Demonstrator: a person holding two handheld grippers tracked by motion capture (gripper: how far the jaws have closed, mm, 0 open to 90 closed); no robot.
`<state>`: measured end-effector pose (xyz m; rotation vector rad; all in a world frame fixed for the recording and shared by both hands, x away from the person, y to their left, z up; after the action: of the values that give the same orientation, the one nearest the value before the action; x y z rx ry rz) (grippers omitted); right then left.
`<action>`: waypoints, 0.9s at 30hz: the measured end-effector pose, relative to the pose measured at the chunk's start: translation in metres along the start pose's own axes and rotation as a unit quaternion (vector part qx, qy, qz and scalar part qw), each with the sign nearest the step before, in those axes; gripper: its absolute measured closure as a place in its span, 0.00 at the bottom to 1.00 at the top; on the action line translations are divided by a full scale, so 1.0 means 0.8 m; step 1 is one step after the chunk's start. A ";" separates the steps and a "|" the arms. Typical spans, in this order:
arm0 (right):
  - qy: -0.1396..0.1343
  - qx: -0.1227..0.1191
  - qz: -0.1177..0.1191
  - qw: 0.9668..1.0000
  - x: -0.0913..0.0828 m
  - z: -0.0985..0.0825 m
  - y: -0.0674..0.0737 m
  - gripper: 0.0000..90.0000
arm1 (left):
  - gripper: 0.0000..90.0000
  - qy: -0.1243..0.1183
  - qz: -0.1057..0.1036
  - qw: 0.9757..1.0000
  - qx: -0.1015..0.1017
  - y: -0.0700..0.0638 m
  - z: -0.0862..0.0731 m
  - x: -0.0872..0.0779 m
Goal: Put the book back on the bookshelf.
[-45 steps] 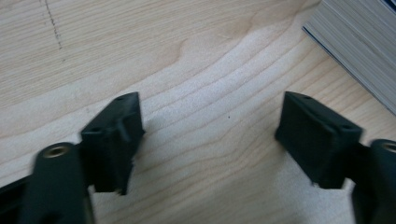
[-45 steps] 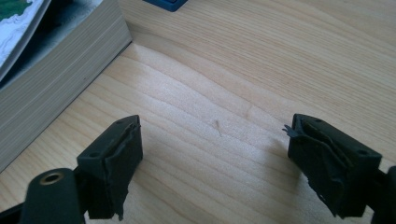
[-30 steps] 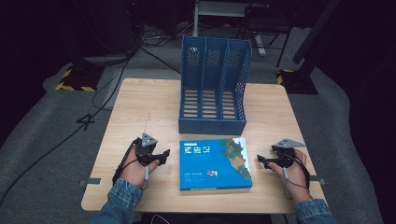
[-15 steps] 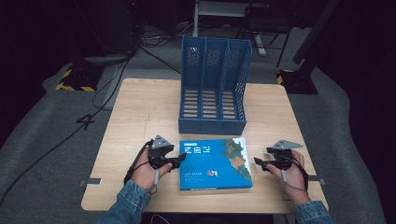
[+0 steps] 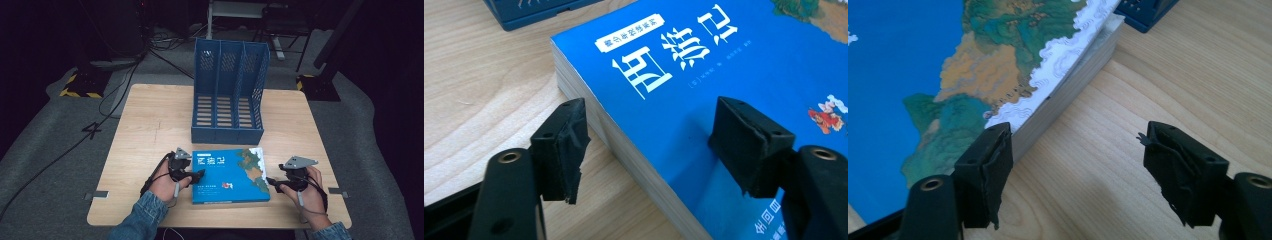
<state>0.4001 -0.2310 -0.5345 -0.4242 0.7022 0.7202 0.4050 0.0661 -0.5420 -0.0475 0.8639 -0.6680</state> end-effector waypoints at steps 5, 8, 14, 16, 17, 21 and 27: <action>-0.009 -0.003 0.001 1.000 -0.006 0.005 0.005 0.32 | 0.30 0.002 -0.016 1.000 -0.025 0.000 -0.001 0.006; -0.016 -0.001 0.002 1.000 -0.013 0.010 0.007 0.32 | 0.30 0.000 -0.019 0.999 -0.029 -0.002 -0.002 0.007; -0.026 -0.005 0.029 0.999 -0.017 0.022 0.027 0.31 | 0.30 -0.002 -0.014 1.000 -0.024 -0.003 -0.002 0.007; -0.026 -0.006 0.041 0.999 -0.014 0.024 0.036 0.31 | 0.30 -0.004 -0.009 1.000 -0.020 -0.004 -0.001 0.007; -0.028 -0.007 0.051 0.998 -0.011 0.025 0.043 0.31 | 0.30 -0.005 -0.009 1.000 -0.019 -0.004 -0.001 0.007; -0.026 -0.019 0.079 0.996 0.000 0.030 0.066 0.30 | 0.31 -0.004 -0.009 1.000 -0.024 -0.004 -0.001 0.007; -0.021 -0.044 0.078 0.996 0.017 0.033 0.082 0.27 | 0.34 -0.007 -0.005 1.000 -0.021 -0.004 -0.001 0.005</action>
<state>0.3714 -0.1652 -0.5333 -0.4361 0.6707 0.9072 0.4051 0.0615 -0.5443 -0.0937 0.8643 -0.6575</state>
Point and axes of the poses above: each handheld gripper's, and its own axes: x roughly forward along the jaws, z roughly out of its top, y roughly to its left, the point moved 9 cm from there along x, roughly forward along the jaws, and after that the axes turned 5 degrees about -x, right-handed, at the moved point
